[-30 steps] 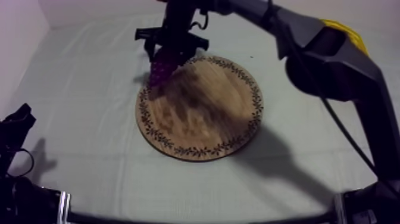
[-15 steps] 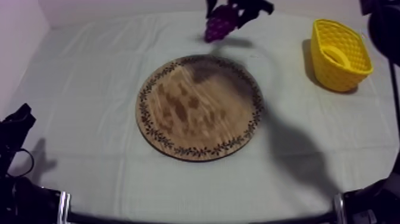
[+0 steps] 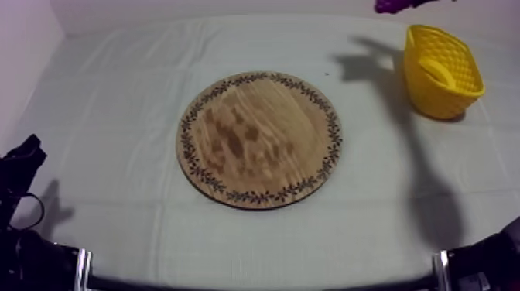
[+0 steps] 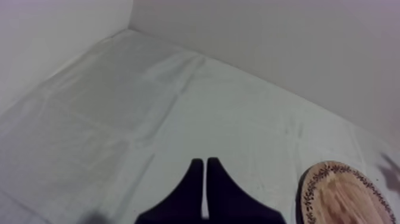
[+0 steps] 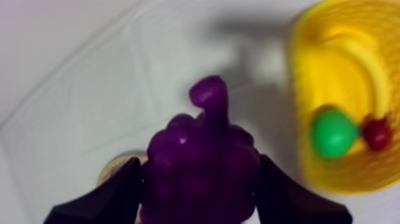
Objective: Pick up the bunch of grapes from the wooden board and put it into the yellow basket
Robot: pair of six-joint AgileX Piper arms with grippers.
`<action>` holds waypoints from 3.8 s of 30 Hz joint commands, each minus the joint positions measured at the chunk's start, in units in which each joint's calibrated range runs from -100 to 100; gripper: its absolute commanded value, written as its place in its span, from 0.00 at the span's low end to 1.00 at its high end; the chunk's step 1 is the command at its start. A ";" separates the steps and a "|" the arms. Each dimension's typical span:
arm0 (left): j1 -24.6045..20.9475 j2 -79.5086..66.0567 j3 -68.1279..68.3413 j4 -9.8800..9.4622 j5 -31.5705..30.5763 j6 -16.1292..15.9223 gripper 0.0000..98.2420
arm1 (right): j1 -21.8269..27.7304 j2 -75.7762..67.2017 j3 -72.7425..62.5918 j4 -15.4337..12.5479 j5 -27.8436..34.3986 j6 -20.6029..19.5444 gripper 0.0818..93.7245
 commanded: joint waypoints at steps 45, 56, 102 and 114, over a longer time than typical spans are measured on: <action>-0.01 0.03 0.04 0.01 0.03 0.00 0.00 | 7.93 -33.15 27.61 2.52 -6.87 9.92 0.47; -0.01 0.03 0.04 0.01 0.03 0.00 0.00 | 4.09 -59.00 42.84 2.85 -12.61 12.36 0.16; -0.01 0.03 0.04 0.01 0.03 -0.01 0.00 | -4.99 -117.28 123.65 5.48 -58.98 20.06 0.01; -0.01 0.03 0.04 0.01 0.03 0.00 0.00 | -4.50 -117.44 123.68 5.45 -59.09 22.36 0.00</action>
